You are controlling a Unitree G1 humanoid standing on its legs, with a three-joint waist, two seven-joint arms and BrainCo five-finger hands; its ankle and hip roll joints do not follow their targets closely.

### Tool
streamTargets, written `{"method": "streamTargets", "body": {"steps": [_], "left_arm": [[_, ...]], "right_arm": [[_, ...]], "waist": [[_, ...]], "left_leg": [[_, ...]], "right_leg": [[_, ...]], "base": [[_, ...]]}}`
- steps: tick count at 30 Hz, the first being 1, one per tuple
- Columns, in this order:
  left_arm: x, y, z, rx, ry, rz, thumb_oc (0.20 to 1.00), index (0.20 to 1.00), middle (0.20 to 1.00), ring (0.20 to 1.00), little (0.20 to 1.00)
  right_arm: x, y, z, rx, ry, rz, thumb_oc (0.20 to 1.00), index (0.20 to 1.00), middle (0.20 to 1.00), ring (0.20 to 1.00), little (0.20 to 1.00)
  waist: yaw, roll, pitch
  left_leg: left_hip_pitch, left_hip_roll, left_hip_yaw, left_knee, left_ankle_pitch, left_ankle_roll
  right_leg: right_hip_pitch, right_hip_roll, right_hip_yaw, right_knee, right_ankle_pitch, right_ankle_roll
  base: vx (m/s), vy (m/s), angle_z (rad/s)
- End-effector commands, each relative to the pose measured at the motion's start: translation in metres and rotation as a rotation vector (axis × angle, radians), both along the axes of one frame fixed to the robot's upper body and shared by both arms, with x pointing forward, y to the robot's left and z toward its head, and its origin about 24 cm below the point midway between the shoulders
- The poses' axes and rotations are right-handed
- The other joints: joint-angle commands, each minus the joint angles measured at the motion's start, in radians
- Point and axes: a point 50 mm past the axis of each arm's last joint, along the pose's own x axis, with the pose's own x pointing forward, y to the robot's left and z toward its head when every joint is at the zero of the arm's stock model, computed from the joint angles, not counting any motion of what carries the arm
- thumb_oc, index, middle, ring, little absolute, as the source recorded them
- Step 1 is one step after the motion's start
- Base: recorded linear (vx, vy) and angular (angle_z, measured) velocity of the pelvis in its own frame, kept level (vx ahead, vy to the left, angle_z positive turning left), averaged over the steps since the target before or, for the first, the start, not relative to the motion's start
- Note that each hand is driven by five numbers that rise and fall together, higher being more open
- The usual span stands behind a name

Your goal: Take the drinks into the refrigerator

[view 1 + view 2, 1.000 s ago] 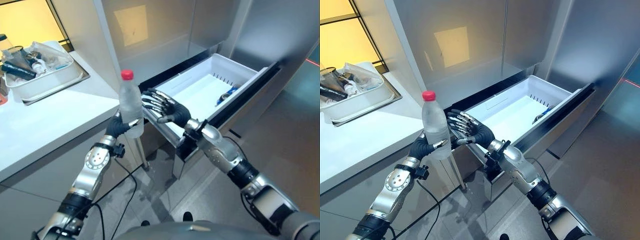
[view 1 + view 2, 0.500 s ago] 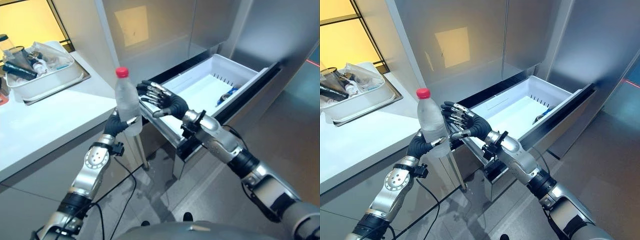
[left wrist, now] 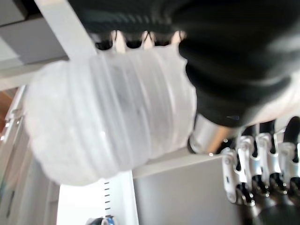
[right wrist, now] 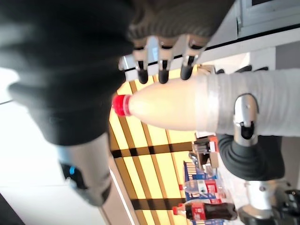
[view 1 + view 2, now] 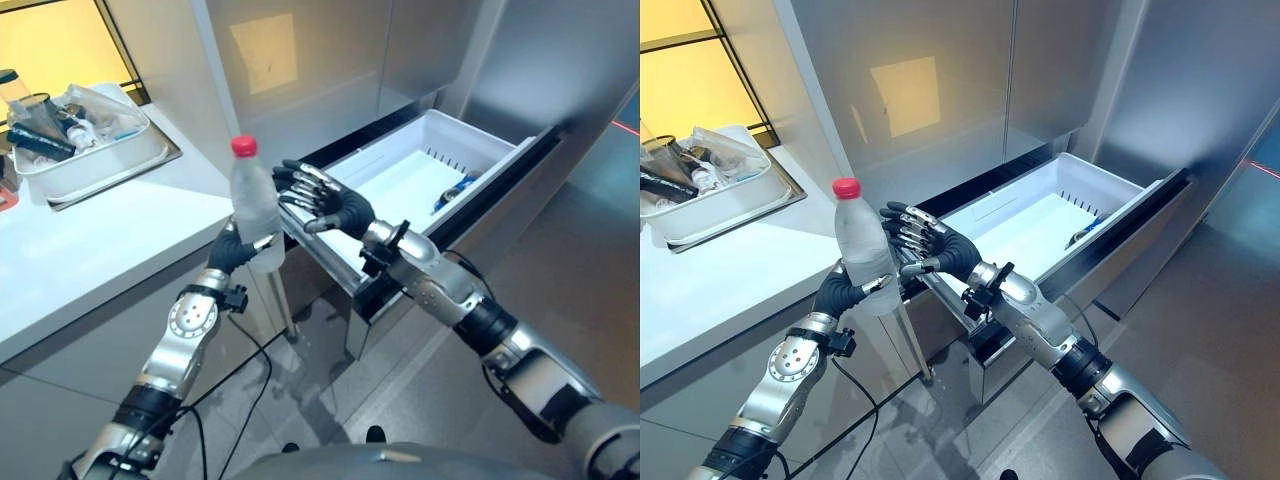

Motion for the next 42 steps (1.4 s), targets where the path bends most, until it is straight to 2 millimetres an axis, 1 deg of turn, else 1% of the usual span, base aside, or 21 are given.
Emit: {"method": "streamTargets", "body": {"steps": [1, 5, 8, 11, 12, 15, 17, 23, 26, 28, 31, 32, 33, 34, 35, 37, 38, 39, 40, 41, 42], "left_arm": [[0.021, -0.045, 0.059, 0.12, -0.289, -0.245, 0.2, 0.2, 0.2, 0.2, 0.2], [0.019, -0.042, 0.064, 0.116, -0.3, -0.262, 0.2, 0.2, 0.2, 0.2, 0.2], [0.017, -0.031, 0.062, 0.118, -0.268, -0.269, 0.2, 0.2, 0.2, 0.2, 0.2], [0.014, -0.025, 0.065, 0.083, -0.267, -0.264, 0.2, 0.2, 0.2, 0.2, 0.2], [0.021, -0.031, 0.069, 0.083, -0.273, -0.301, 0.2, 0.2, 0.2, 0.2, 0.2], [0.031, -0.039, 0.057, 0.075, -0.237, -0.287, 0.2, 0.2, 0.2, 0.2, 0.2], [0.028, -0.04, 0.058, 0.086, -0.24, -0.305, 0.2, 0.2, 0.2, 0.2, 0.2], [0.027, -0.036, 0.062, 0.118, -0.25, -0.316, 0.2, 0.2, 0.2, 0.2, 0.2], [0.027, -0.036, 0.063, 0.119, -0.252, -0.317, 0.2, 0.2, 0.2, 0.2, 0.2], [0.027, -0.037, 0.062, 0.113, -0.25, -0.32, 0.2, 0.2, 0.2, 0.2, 0.2], [0.028, -0.04, 0.063, 0.105, -0.256, -0.32, 0.2, 0.2, 0.2, 0.2, 0.2], [0.028, -0.04, 0.063, 0.105, -0.256, -0.32, 0.2, 0.2, 0.2, 0.2, 0.2], [0.028, -0.041, 0.064, 0.107, -0.26, -0.315, 0.2, 0.2, 0.2, 0.2, 0.2], [0.028, -0.041, 0.063, 0.107, -0.26, -0.315, 0.2, 0.2, 0.2, 0.2, 0.2], [0.029, -0.041, 0.062, 0.108, -0.256, -0.305, 0.2, 0.2, 0.2, 0.2, 0.2], [0.029, -0.04, 0.062, 0.118, -0.258, -0.293, 0.2, 0.2, 0.2, 0.2, 0.2], [0.029, -0.04, 0.062, 0.118, -0.258, -0.293, 0.2, 0.2, 0.2, 0.2, 0.2], [0.03, -0.039, 0.062, 0.133, -0.265, -0.281, 0.2, 0.2, 0.2, 0.2, 0.2], [0.03, -0.039, 0.062, 0.133, -0.265, -0.281, 0.2, 0.2, 0.2, 0.2, 0.2], [0.03, -0.038, 0.063, 0.145, -0.27, -0.273, 0.2, 0.2, 0.2, 0.2, 0.2], [0.03, -0.038, 0.063, 0.145, -0.27, -0.273, 0.2, 0.2, 0.2, 0.2, 0.2]], "right_arm": [[-0.019, 0.059, 0.059, 0.075, -0.219, 0.246, 1.0, 1.0, 1.0, 1.0, 1.0], [-0.008, 0.053, 0.068, 0.016, -0.276, 0.194, 1.0, 1.0, 1.0, 1.0, 1.0], [0.007, 0.034, 0.085, -0.071, -0.39, 0.086, 1.0, 1.0, 1.0, 1.0, 1.0], [0.027, 0.016, 0.082, -0.081, -0.353, -0.031, 1.0, 1.0, 1.0, 1.0, 1.0], [0.026, 0.016, 0.077, -0.079, -0.334, -0.017, 1.0, 1.0, 1.0, 1.0, 1.0], [0.041, 0.002, 0.084, -0.093, -0.342, -0.112, 1.0, 1.0, 1.0, 1.0, 1.0], [0.045, -0.005, 0.094, -0.129, -0.397, -0.152, 1.0, 1.0, 1.0, 1.0, 1.0], [0.057, -0.029, 0.096, -0.177, -0.399, -0.247, 1.0, 1.0, 1.0, 1.0, 1.0], [0.06, -0.033, 0.093, -0.163, -0.37, -0.267, 1.0, 1.0, 1.0, 1.0, 1.0], [0.061, -0.032, 0.088, -0.144, -0.339, -0.265, 1.0, 1.0, 1.0, 1.0, 1.0], [0.053, -0.015, 0.068, -0.11, -0.245, -0.158, 1.0, 1.0, 1.0, 1.0, 1.0], [0.053, -0.015, 0.067, -0.11, -0.245, -0.158, 1.0, 1.0, 1.0, 1.0, 1.0], [0.047, -0.007, 0.053, -0.086, -0.178, -0.103, 1.0, 1.0, 1.0, 1.0, 1.0], [0.047, -0.007, 0.053, -0.086, -0.178, -0.103, 1.0, 1.0, 1.0, 1.0, 1.0], [0.038, 0.003, 0.038, -0.076, -0.118, -0.029, 1.0, 1.0, 1.0, 1.0, 1.0], [0.026, 0.014, 0.027, -0.08, -0.084, 0.063, 1.0, 1.0, 1.0, 1.0, 1.0], [0.026, 0.014, 0.027, -0.08, -0.084, 0.063, 1.0, 1.0, 1.0, 1.0, 1.0], [0.014, 0.021, 0.02, -0.098, -0.072, 0.147, 1.0, 1.0, 1.0, 1.0, 1.0], [0.014, 0.02, 0.02, -0.098, -0.072, 0.147, 1.0, 1.0, 1.0, 1.0, 1.0], [0.004, 0.026, 0.015, -0.104, -0.06, 0.216, 1.0, 1.0, 1.0, 1.0, 1.0], [0.004, 0.026, 0.015, -0.104, -0.06, 0.216, 1.0, 1.0, 1.0, 1.0, 1.0]], "waist": [[0.015, -0.026, -0.02], [0.019, -0.032, -0.022], [0.023, -0.036, -0.022], [0.028, -0.04, -0.025], [0.02, -0.04, -0.029], [0.015, -0.043, -0.028], [0.016, -0.045, -0.03], [0.014, -0.044, -0.032], [0.014, -0.043, -0.032], [0.014, -0.043, -0.031], [0.011, -0.041, -0.028], [0.011, -0.041, -0.028], [0.01, -0.04, -0.027], [0.009, -0.04, -0.027], [0.008, -0.04, -0.025], [0.004, -0.04, -0.021], [0.004, -0.04, -0.021], [0.002, -0.04, -0.019], [0.001, -0.04, -0.019], [-0.001, -0.04, -0.017], [-0.001, -0.04, -0.017]], "left_leg": [[0.039, -0.041, -0.016, 0.011, -0.1, 0.064], [0.037, -0.041, -0.019, 0.01, -0.099, 0.063], [0.035, -0.039, -0.02, 0.009, -0.098, 0.062], [0.032, -0.041, -0.022, 0.009, -0.097, 0.061], [0.041, -0.039, -0.02, 0.007, -0.104, 0.059], [0.049, -0.039, -0.018, 0.006, -0.107, 0.058], [0.041, -0.04, -0.019, 0.007, -0.1, 0.058], [0.044, -0.04, -0.018, 0.005, -0.099, 0.056], [0.046, -0.04, -0.016, 0.004, -0.099, 0.056], [0.046, -0.04, -0.016, 0.005, -0.099, 0.056], [0.045, -0.04, -0.015, 0.005, -0.097, 0.056], [0.045, -0.04, -0.015, 0.005, -0.097, 0.056], [0.045, -0.04, -0.015, 0.005, -0.097, 0.056], [0.045, -0.04, -0.015, 0.005, -0.097, 0.056], [0.045, -0.04, -0.015, 0.005, -0.096, 0.056], [0.046, -0.039, -0.014, 0.005, -0.096, 0.055], [0.046, -0.039, -0.014, 0.005, -0.096, 0.055], [0.045, -0.039, -0.015, 0.005, -0.095, 0.055], [0.044, -0.039, -0.015, 0.005, -0.095, 0.055], [0.044, -0.038, -0.015, 0.005, -0.095, 0.055], [0.044, -0.038, -0.015, 0.005, -0.095, 0.055]], "right_leg": [[0.114, -0.045, -0.014, 0.04, -0.152, 0.071], [0.114, -0.045, -0.016, 0.04, -0.151, 0.072], [0.113, -0.044, -0.02, 0.04, -0.152, 0.073], [0.11, -0.044, -0.023, 0.042, -0.151, 0.074], [0.116, -0.042, -0.022, 0.041, -0.157, 0.075], [0.119, -0.041, -0.017, 0.043, -0.157, 0.074], [0.113, -0.044, -0.018, 0.044, -0.152, 0.075], [0.117, -0.043, -0.02, 0.039, -0.152, 0.075], [0.119, -0.043, -0.018, 0.037, -0.151, 0.075], [0.119, -0.043, -0.016, 0.037, -0.151, 0.075], [0.119, -0.043, -0.014, 0.037, -0.152, 0.074], [0.119, -0.043, -0.014, 0.037, -0.152, 0.074], [0.118, -0.043, -0.014, 0.037, -0.151, 0.072], [0.118, -0.043, -0.014, 0.037, -0.151, 0.072], [0.118, -0.042, -0.015, 0.037, -0.151, 0.071], [0.117, -0.042, -0.015, 0.038, -0.152, 0.071], [0.117, -0.042, -0.015, 0.038, -0.152, 0.071], [0.115, -0.042, -0.013, 0.039, -0.152, 0.07], [0.115, -0.042, -0.014, 0.039, -0.152, 0.07], [0.114, -0.041, -0.014, 0.039, -0.153, 0.069], [0.114, -0.041, -0.014, 0.039, -0.153, 0.069]], "base": [[0.0, 0.0, 0.0], [0.01, 0.003, -0.02], [0.0, 0.002, -0.01], [0.01, -0.002, 0.0], [0.05, -0.006, 0.01], [0.02, -0.002, 0.01], [-0.01, 0.003, -0.04], [0.0, 0.0, -0.01], [0.0, 0.0, 0.0], [0.0, 0.0, 0.0], [0.0, 0.0, 0.0], [0.0, 0.0, 0.0], [0.0, 0.0, 0.0], [0.0, 0.0, 0.0], [0.0, 0.0, 0.0], [0.0, 0.0, 0.0], [-0.02, 0.006, 0.04], [-0.01, 0.004, 0.04], [0.0, 0.0, 0.0], [0.0, 0.0, 0.0], [0.0, 0.0, 0.0]]}}
